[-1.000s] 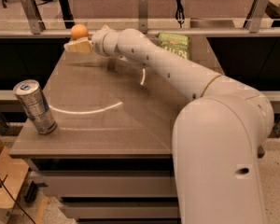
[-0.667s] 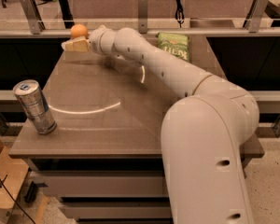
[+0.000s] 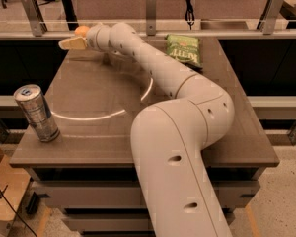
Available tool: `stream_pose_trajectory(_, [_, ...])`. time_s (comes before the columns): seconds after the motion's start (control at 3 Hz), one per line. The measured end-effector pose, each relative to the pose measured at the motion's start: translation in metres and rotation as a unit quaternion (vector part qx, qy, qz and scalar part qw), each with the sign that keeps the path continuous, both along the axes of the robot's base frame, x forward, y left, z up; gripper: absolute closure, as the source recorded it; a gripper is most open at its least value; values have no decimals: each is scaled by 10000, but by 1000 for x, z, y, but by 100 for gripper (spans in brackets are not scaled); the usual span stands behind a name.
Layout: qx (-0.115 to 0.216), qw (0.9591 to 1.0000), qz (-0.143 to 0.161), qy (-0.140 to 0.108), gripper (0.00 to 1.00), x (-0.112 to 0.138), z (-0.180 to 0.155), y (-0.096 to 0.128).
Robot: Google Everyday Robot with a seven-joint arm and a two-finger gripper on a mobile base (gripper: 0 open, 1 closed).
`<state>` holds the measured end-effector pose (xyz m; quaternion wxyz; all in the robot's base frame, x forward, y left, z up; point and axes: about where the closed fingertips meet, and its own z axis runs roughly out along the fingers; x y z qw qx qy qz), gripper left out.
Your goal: Move orange near redbull can
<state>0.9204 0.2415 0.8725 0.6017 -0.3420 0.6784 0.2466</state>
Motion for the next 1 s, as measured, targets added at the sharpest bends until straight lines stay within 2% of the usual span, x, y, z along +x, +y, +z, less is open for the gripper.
stream_pose_trajectory(0.67, [-25, 9999, -122, 63, 0, 16, -8, 1])
stream_pose_trajectory(1.0, [-19, 9999, -136, 80, 4, 20, -10, 3])
